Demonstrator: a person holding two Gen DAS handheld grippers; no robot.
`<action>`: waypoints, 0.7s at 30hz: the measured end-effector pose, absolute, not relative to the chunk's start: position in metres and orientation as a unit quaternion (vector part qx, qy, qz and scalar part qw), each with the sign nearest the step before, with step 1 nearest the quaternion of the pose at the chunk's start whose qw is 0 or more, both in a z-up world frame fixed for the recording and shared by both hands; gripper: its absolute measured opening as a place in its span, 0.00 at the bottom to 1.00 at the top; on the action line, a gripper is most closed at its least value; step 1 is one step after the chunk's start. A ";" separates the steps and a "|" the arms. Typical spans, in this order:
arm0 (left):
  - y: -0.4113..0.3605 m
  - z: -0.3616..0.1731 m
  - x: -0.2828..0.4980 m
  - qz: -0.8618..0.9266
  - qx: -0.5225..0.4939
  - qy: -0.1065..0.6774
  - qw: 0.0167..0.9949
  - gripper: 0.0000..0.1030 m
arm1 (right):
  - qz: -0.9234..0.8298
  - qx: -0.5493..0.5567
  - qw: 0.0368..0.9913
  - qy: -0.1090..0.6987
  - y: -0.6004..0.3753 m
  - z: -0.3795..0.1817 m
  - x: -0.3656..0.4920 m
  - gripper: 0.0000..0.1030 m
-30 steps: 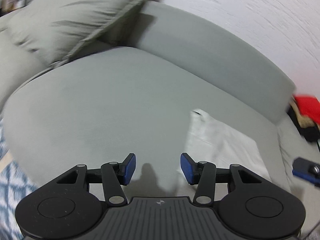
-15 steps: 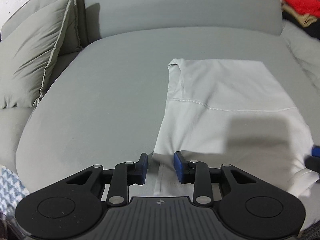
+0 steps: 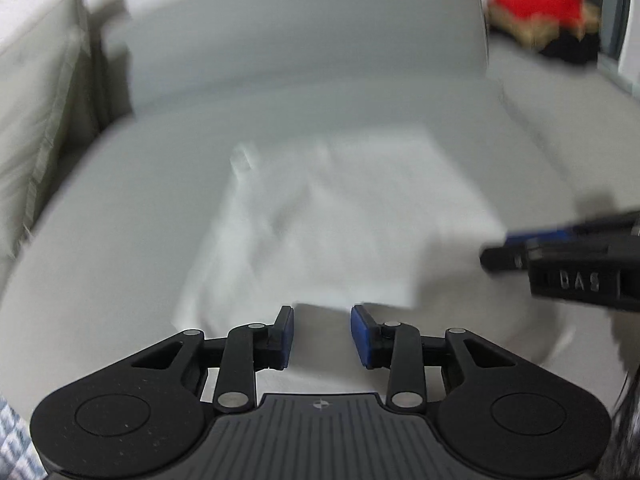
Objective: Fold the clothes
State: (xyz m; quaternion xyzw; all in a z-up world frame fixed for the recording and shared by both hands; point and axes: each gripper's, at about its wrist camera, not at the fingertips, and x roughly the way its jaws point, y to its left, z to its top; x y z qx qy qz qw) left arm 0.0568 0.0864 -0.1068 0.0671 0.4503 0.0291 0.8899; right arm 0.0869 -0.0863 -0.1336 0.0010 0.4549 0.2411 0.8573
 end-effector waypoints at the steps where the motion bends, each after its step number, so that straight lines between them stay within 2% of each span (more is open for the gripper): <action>1: 0.086 -0.104 0.049 0.025 0.076 0.446 0.891 0.34 | 0.245 -0.005 0.857 0.454 -0.089 -0.134 0.079 0.19; 4: 0.089 -0.091 0.025 0.005 0.085 0.441 0.893 0.34 | 0.257 -0.012 0.850 0.460 -0.108 -0.131 0.051 0.21; 9: 0.124 -0.065 0.011 0.004 0.015 0.393 0.919 0.35 | 0.267 0.047 0.844 0.462 -0.150 -0.110 0.045 0.22; 12: 0.137 -0.057 0.030 0.032 -0.005 0.365 0.931 0.40 | 0.256 0.074 0.864 0.428 -0.153 -0.100 0.063 0.26; 17: 0.142 -0.069 0.088 0.042 -0.023 0.368 0.929 0.40 | 0.273 0.149 0.851 0.423 -0.127 -0.110 0.115 0.26; 19: 0.148 -0.077 0.109 0.043 -0.037 0.381 0.923 0.34 | 0.291 0.215 0.816 0.451 -0.117 -0.129 0.141 0.26; 20: 0.153 -0.085 0.118 0.048 -0.050 0.395 0.916 0.24 | 0.299 0.249 0.795 0.466 -0.113 -0.141 0.153 0.26; 21: 0.159 -0.094 0.128 0.054 -0.064 0.410 0.908 0.20 | 0.305 0.279 0.772 0.482 -0.109 -0.155 0.164 0.26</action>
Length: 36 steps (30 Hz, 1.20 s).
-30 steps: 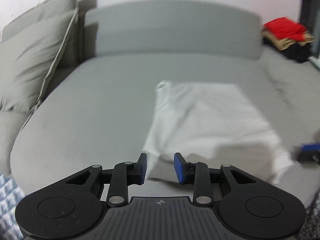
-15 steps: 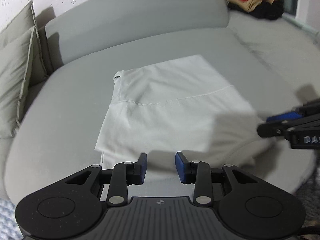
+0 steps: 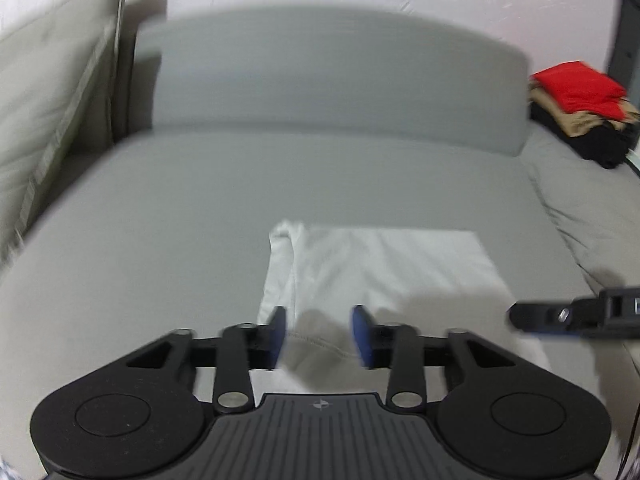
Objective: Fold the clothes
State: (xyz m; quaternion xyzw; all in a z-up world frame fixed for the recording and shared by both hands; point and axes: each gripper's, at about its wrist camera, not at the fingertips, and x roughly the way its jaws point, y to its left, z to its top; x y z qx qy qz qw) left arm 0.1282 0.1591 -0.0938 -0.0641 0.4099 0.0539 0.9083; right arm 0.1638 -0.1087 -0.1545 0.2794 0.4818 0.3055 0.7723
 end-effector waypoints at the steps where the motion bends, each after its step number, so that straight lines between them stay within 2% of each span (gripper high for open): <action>1: 0.165 -0.103 0.135 0.063 -0.076 0.424 0.900 0.21 | 0.305 0.305 0.756 0.493 -0.107 -0.167 0.172 0.27; 2: 0.171 -0.110 0.136 0.070 -0.088 0.428 0.897 0.26 | 0.298 0.325 0.745 0.500 -0.108 -0.180 0.178 0.26; 3: 0.177 -0.115 0.135 0.074 -0.102 0.427 0.896 0.28 | 0.290 0.345 0.735 0.507 -0.109 -0.192 0.184 0.19; 4: 0.180 -0.115 0.133 0.087 -0.104 0.422 0.896 0.28 | 0.282 0.364 0.727 0.509 -0.111 -0.202 0.190 0.13; 5: 0.182 -0.113 0.131 0.104 -0.101 0.416 0.898 0.21 | 0.272 0.380 0.729 0.500 -0.118 -0.208 0.193 0.06; 6: 0.183 -0.110 0.127 0.132 -0.087 0.406 0.900 0.21 | 0.256 0.390 0.739 0.486 -0.126 -0.212 0.195 0.05; 8: 0.192 -0.103 0.119 0.169 -0.094 0.381 0.904 0.14 | 0.209 0.406 0.762 0.459 -0.147 -0.213 0.193 0.04; 10: 0.201 -0.094 0.110 0.155 -0.128 0.349 0.915 0.15 | 0.172 0.414 0.775 0.445 -0.164 -0.210 0.189 0.10; 12: 0.199 -0.085 0.110 0.121 -0.147 0.322 0.927 0.22 | 0.160 0.403 0.792 0.430 -0.170 -0.201 0.188 0.22; 15: 0.183 -0.078 0.127 0.050 -0.148 0.310 0.938 0.25 | 0.169 0.389 0.807 0.411 -0.164 -0.187 0.189 0.23; 18: 0.153 -0.080 0.153 0.009 -0.094 0.315 0.944 0.28 | 0.207 0.372 0.805 0.412 -0.140 -0.181 0.198 0.23; 23: 0.142 -0.111 0.195 0.060 -0.061 0.380 0.921 0.28 | 0.262 0.355 0.772 0.458 -0.096 -0.202 0.217 0.23; 24: 0.144 -0.117 0.199 0.082 -0.054 0.393 0.914 0.34 | 0.261 0.353 0.772 0.459 -0.094 -0.207 0.221 0.20; 26: 0.149 -0.125 0.205 0.125 -0.042 0.405 0.905 0.39 | 0.258 0.351 0.773 0.461 -0.089 -0.217 0.227 0.07; 27: 0.152 -0.126 0.206 0.140 -0.044 0.405 0.903 0.42 | 0.247 0.349 0.781 0.455 -0.091 -0.220 0.229 0.04; 28: 0.156 -0.126 0.205 0.158 -0.048 0.403 0.900 0.42 | 0.218 0.348 0.800 0.436 -0.102 -0.220 0.230 0.04; 30: 0.163 -0.123 0.202 0.207 -0.043 0.399 0.892 0.30 | 0.152 0.369 0.824 0.402 -0.126 -0.223 0.232 0.01; 32: 0.171 -0.119 0.192 0.232 -0.056 0.388 0.890 0.30 | 0.109 0.387 0.828 0.390 -0.151 -0.219 0.229 0.02; 34: 0.174 -0.111 0.181 0.218 -0.086 0.375 0.897 0.31 | 0.096 0.374 0.837 0.387 -0.168 -0.208 0.219 0.08; 36: 0.171 -0.102 0.165 0.194 -0.100 0.367 0.904 0.32 | 0.101 0.355 0.842 0.394 -0.180 -0.194 0.203 0.23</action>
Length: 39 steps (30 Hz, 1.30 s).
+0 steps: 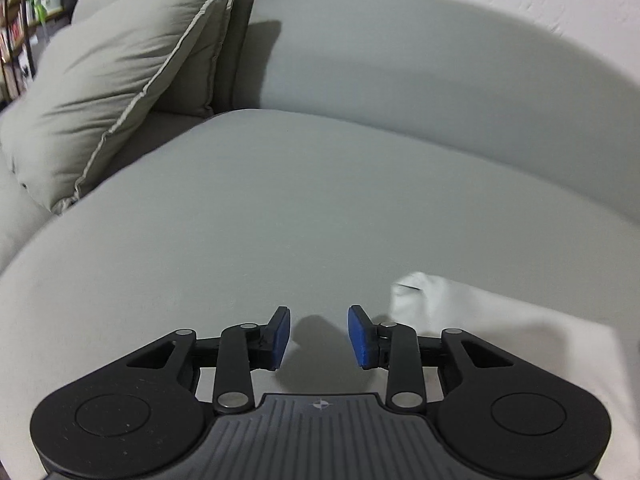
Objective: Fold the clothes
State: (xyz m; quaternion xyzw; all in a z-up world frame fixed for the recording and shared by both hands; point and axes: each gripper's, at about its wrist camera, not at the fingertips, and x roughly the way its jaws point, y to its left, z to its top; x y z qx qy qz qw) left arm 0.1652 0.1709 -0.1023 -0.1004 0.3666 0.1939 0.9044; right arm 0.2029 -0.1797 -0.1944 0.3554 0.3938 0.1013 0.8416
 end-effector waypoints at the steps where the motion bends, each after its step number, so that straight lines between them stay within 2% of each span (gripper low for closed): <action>1: 0.167 -0.097 0.153 0.178 -0.102 0.362 0.909 0.34 | 0.104 0.345 0.844 0.397 -0.183 -0.187 0.194 0.24; 3: 0.157 -0.087 0.125 0.145 -0.105 0.352 0.919 0.39 | 0.113 0.321 0.851 0.401 -0.183 -0.170 0.176 0.25; 10: 0.137 -0.080 0.044 0.054 -0.124 0.354 0.925 0.38 | 0.220 0.222 0.854 0.416 -0.158 -0.121 0.106 0.27; 14: 0.103 -0.084 0.035 0.051 -0.042 0.361 0.930 0.37 | 0.283 0.190 0.843 0.417 -0.119 -0.114 0.075 0.27; 19: 0.076 -0.108 0.040 0.052 0.040 0.418 0.906 0.38 | 0.294 0.088 0.842 0.444 -0.079 -0.128 0.063 0.26; 23: 0.080 -0.103 0.026 0.040 0.031 0.441 0.896 0.38 | 0.292 0.031 0.841 0.454 -0.087 -0.122 0.038 0.24; 25: 0.092 -0.107 0.019 0.021 0.014 0.482 0.876 0.35 | 0.299 0.008 0.822 0.484 -0.094 -0.115 0.029 0.25; 27: 0.103 -0.100 0.006 0.009 -0.007 0.479 0.878 0.36 | 0.305 0.008 0.810 0.502 -0.109 -0.113 0.018 0.28; 28: 0.110 -0.093 0.001 0.007 -0.020 0.464 0.886 0.36 | 0.308 0.015 0.807 0.503 -0.118 -0.111 0.014 0.30; 30: 0.126 -0.075 -0.002 0.015 -0.038 0.422 0.906 0.51 | 0.309 0.054 0.815 0.487 -0.135 -0.102 0.017 0.57; 31: 0.135 -0.068 0.000 0.028 -0.049 0.407 0.912 0.57 | 0.308 0.084 0.819 0.477 -0.144 -0.099 0.022 0.63; 32: 0.146 -0.063 0.004 0.045 -0.060 0.394 0.916 0.70 | 0.307 0.116 0.819 0.471 -0.151 -0.095 0.029 0.69; 33: 0.158 -0.060 0.009 0.060 -0.074 0.388 0.917 0.76 | 0.306 0.149 0.818 0.464 -0.159 -0.092 0.036 0.72; 35: 0.183 -0.062 0.023 0.083 -0.111 0.388 0.911 0.76 | 0.300 0.202 0.812 0.458 -0.171 -0.092 0.048 0.78; 39: 0.222 -0.075 0.049 0.104 -0.172 0.415 0.887 0.76 | 0.275 0.282 0.792 0.467 -0.180 -0.108 0.079 0.78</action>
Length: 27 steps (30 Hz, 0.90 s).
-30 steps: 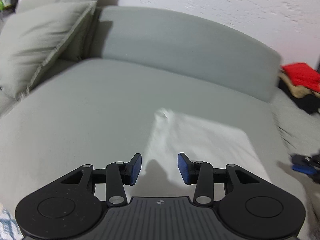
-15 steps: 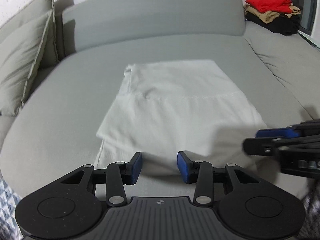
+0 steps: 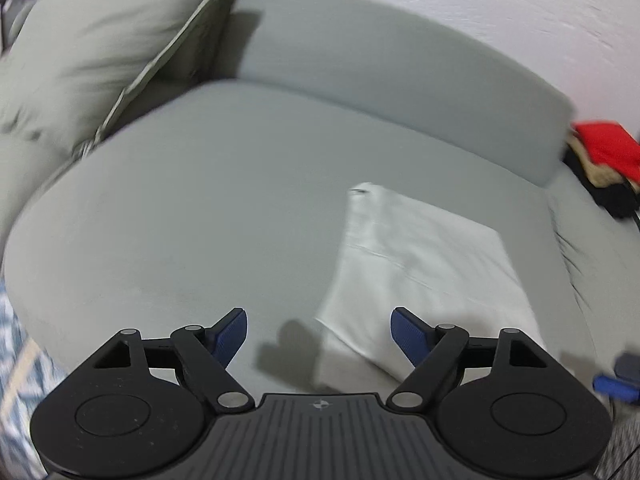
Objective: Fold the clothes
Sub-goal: 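Grasp the folded T-shirt end with both tools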
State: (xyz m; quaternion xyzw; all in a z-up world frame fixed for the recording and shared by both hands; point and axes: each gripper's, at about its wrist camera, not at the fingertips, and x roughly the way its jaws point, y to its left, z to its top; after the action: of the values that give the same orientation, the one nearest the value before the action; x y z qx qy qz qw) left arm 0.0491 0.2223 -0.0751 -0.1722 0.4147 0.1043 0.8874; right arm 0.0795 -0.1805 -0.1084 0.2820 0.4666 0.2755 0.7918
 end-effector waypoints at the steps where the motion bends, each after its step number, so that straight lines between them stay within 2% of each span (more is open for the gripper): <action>1: 0.229 -0.080 0.053 0.100 -0.187 0.425 0.880 0.76 | 0.271 0.299 0.783 0.473 -0.181 -0.115 0.087 0.78; 4: 0.244 -0.093 0.068 0.075 -0.231 0.452 0.858 0.76 | 0.263 0.333 0.761 0.491 -0.180 -0.135 0.101 0.75; 6: 0.246 -0.102 0.074 0.054 -0.250 0.465 0.847 0.77 | 0.264 0.355 0.744 0.500 -0.176 -0.149 0.110 0.64; 8: 0.245 -0.105 0.079 0.033 -0.257 0.468 0.845 0.77 | 0.261 0.364 0.736 0.508 -0.174 -0.159 0.116 0.59; 11: 0.245 -0.109 0.084 0.006 -0.265 0.470 0.842 0.74 | 0.254 0.370 0.729 0.517 -0.172 -0.171 0.125 0.45; 12: 0.244 -0.110 0.087 -0.002 -0.266 0.473 0.840 0.70 | 0.251 0.372 0.726 0.521 -0.171 -0.175 0.127 0.41; 14: 0.241 -0.114 0.094 -0.016 -0.271 0.479 0.835 0.65 | 0.249 0.372 0.726 0.522 -0.171 -0.179 0.132 0.38; 22: 0.223 -0.128 0.131 -0.030 -0.250 0.489 0.835 0.65 | 0.241 0.358 0.734 0.524 -0.157 -0.189 0.157 0.35; 25: 0.212 -0.129 0.138 -0.025 -0.226 0.481 0.847 0.65 | 0.238 0.358 0.742 0.515 -0.148 -0.194 0.164 0.32; 27: 0.198 -0.130 0.142 -0.018 -0.190 0.481 0.855 0.65 | 0.233 0.359 0.748 0.508 -0.141 -0.197 0.168 0.26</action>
State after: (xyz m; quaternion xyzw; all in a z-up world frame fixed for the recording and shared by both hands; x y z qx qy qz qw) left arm 0.1424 0.1980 -0.1300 -0.1904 0.4814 -0.0176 0.8554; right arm 0.1678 -0.1408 -0.1972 0.3586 0.5077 0.2328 0.7480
